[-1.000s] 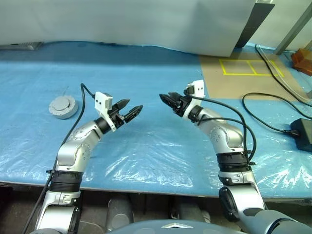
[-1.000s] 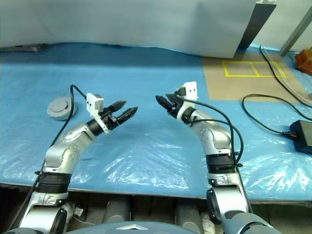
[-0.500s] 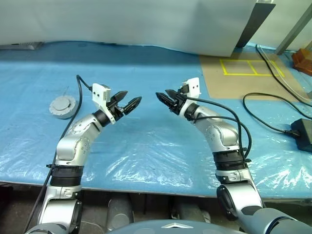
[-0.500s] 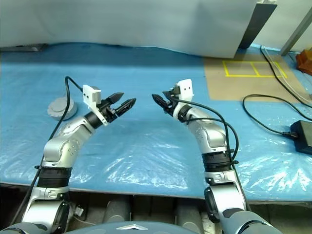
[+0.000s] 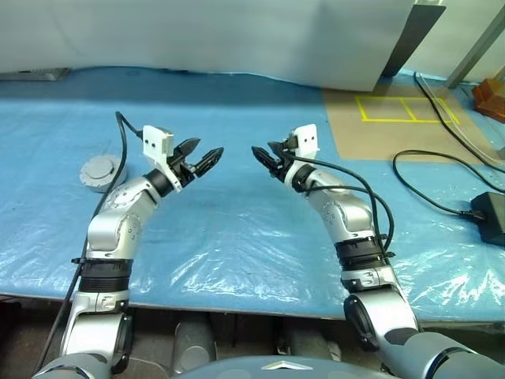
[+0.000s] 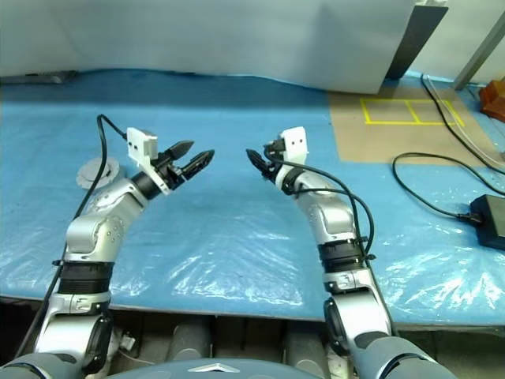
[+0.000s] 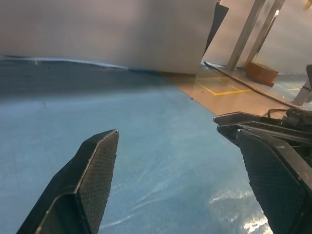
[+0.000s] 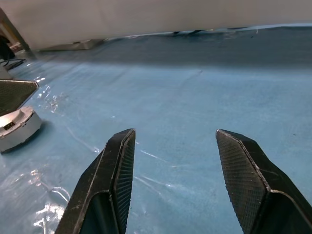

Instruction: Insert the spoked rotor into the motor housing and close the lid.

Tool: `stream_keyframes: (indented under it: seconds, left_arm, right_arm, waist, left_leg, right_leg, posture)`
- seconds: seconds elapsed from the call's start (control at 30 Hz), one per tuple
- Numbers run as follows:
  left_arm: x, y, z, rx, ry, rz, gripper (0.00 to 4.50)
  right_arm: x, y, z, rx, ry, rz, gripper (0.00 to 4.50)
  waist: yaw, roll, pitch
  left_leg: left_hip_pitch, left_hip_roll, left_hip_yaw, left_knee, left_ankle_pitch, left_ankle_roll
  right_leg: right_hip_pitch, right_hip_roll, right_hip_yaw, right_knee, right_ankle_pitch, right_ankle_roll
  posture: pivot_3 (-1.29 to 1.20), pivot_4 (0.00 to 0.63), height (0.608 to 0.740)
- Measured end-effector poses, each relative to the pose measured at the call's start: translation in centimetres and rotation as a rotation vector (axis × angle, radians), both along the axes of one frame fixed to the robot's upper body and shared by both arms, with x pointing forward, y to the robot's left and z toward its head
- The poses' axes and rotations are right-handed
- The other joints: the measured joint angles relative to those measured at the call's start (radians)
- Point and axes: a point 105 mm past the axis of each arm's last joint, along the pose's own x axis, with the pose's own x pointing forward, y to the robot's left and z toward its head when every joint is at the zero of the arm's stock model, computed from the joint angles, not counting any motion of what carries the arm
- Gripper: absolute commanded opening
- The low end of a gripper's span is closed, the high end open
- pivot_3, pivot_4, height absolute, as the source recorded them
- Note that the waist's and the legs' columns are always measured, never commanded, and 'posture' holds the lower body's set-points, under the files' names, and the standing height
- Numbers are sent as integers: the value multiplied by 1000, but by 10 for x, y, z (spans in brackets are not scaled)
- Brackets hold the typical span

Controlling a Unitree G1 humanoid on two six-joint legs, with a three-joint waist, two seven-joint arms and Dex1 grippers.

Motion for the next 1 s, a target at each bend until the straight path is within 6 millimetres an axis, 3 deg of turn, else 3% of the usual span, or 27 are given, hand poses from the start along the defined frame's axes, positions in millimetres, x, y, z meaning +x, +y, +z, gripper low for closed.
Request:
stream_keyframes:
  seconds: [0.2,0.73,1.0]
  left_arm:
    - [4,2,5,-41,-4,30,4059]
    - [0,19,0,-6,3,82,4059]
    - [-5,27,11,-5,-32,132,4059]
  right_arm:
    - [8,-2,-14,-38,45,-42,2742]
    - [4,19,-10,-48,-12,-6,2742]
    - [9,21,-13,-54,-19,-1,2742]
  waist:
    - [0,0,0]
    - [-1,0,0]
    - [-1,0,0]
  left_leg:
    - [-1,0,0,0,0,0]
    - [-1,0,0,0,0,0]
    - [-1,0,0,0,0,0]
  right_leg:
    - [-1,0,0,0,0,0]
    - [0,0,0,0,0,0]
    - [-1,0,0,0,0,0]
  posture:
    - [0,150,740]
    - [0,150,740]
    - [0,150,740]
